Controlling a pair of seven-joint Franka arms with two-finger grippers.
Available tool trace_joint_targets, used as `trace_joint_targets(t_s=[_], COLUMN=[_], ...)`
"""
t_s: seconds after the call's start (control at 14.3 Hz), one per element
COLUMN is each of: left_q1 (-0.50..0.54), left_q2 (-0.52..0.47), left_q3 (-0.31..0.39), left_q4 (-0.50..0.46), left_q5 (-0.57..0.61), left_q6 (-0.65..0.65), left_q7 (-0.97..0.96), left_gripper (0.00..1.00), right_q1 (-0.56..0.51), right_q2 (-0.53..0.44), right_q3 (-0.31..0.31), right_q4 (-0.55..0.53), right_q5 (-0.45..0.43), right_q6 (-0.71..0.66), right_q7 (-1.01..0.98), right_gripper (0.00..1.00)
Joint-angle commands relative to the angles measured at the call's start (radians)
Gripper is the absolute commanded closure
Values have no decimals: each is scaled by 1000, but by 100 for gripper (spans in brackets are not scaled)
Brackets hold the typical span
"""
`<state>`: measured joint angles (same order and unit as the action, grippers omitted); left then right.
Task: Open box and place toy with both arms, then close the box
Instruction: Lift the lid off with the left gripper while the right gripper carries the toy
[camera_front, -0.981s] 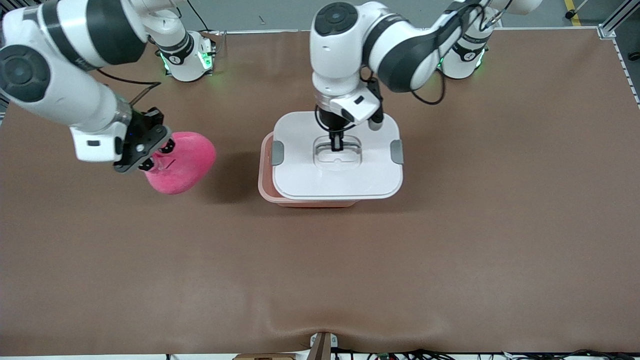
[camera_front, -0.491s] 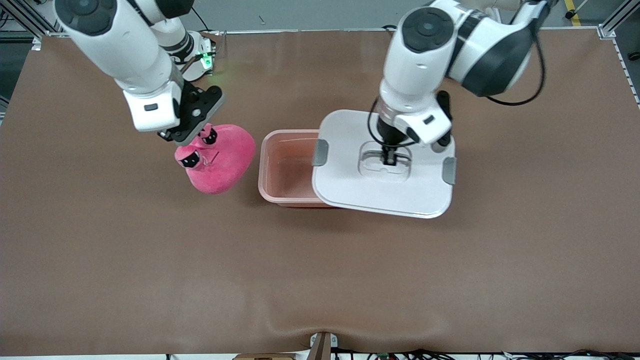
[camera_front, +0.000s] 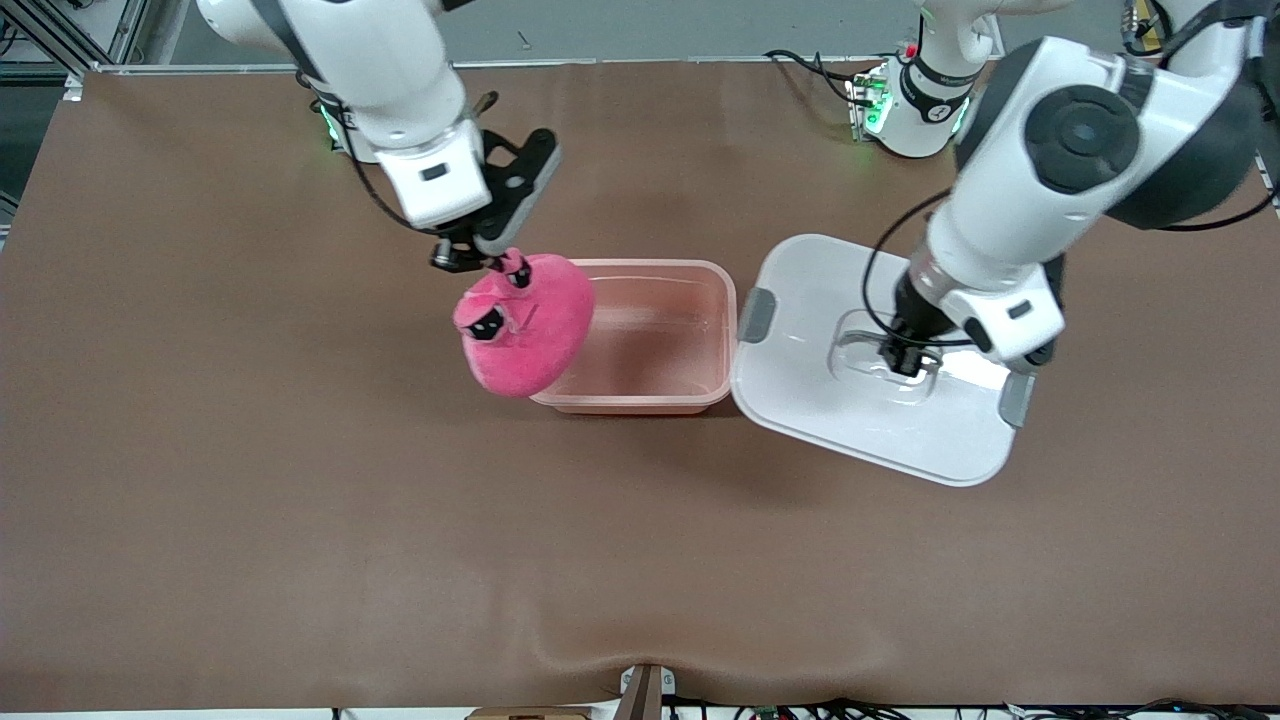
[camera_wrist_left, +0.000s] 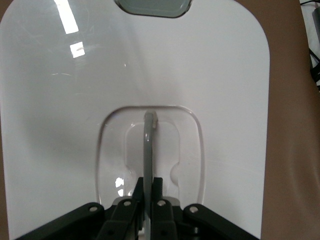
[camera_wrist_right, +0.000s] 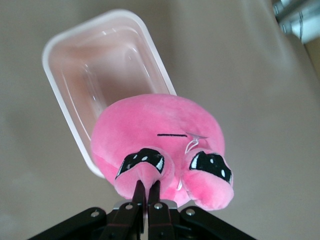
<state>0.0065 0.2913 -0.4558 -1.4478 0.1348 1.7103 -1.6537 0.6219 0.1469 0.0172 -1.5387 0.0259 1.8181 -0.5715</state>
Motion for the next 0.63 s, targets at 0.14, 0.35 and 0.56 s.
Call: trace_joint_targets(t_s=[0.14, 0.35, 0.56], left_q1=[121, 174, 207], left_q2=[-24, -15, -5], left_q3=[-7, -7, -6], left_q4=[-25, -28, -29], left_q5=[-21, -21, -21], left_q6=[-46, -57, -57], left_q7=[271, 388, 465], left_gripper=[100, 100, 100], right_q1=[30, 30, 24], right_q2=[25, 30, 45], right_q3=[-13, -14, -14], right_q4=[5, 2, -3], right_q5=[8, 5, 5], right_q6=[43, 41, 41], right_q7=[-239, -378, -516], right_gripper=[100, 100, 100])
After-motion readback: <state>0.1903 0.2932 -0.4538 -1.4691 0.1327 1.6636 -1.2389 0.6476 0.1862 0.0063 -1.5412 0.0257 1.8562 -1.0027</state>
